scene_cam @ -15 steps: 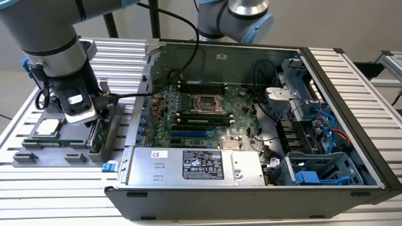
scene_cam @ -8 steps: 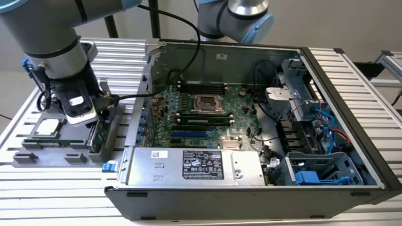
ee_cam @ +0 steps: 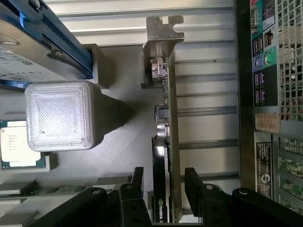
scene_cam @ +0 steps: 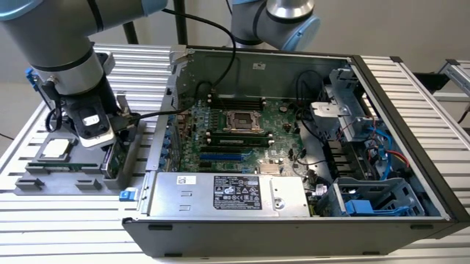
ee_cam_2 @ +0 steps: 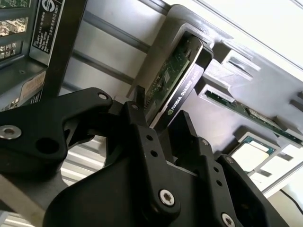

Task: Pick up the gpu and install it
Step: 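Pick up the gpu and move the gpu toward the slot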

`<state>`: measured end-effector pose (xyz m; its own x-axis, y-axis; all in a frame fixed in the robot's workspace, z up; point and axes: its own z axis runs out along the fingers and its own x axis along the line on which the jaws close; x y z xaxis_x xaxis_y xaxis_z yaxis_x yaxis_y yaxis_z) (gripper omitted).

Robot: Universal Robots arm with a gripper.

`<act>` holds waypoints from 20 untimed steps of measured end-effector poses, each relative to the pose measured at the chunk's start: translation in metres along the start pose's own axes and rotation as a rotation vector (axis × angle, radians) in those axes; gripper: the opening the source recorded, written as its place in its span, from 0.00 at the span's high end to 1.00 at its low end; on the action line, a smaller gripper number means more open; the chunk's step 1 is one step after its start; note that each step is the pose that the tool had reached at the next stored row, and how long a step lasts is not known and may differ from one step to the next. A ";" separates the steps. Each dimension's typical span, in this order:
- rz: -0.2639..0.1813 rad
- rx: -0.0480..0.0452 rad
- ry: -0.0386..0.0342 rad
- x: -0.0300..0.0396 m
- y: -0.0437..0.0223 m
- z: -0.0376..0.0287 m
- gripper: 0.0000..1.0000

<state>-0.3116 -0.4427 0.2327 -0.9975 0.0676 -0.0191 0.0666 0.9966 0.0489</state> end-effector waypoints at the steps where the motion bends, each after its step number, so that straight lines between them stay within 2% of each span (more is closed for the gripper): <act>1: 0.000 0.0001 0.0001 0.0001 0.0000 0.0001 0.00; 4: -0.005 -0.0002 0.0002 0.0006 0.0000 0.0004 0.00; 10: -0.044 -0.0008 0.0021 0.0008 0.0000 0.0005 0.00; 20: -0.045 -0.0010 0.0021 0.0007 -0.0009 0.0013 0.00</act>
<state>-0.3123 -0.4434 0.2313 -0.9996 0.0227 -0.0193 0.0217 0.9986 0.0490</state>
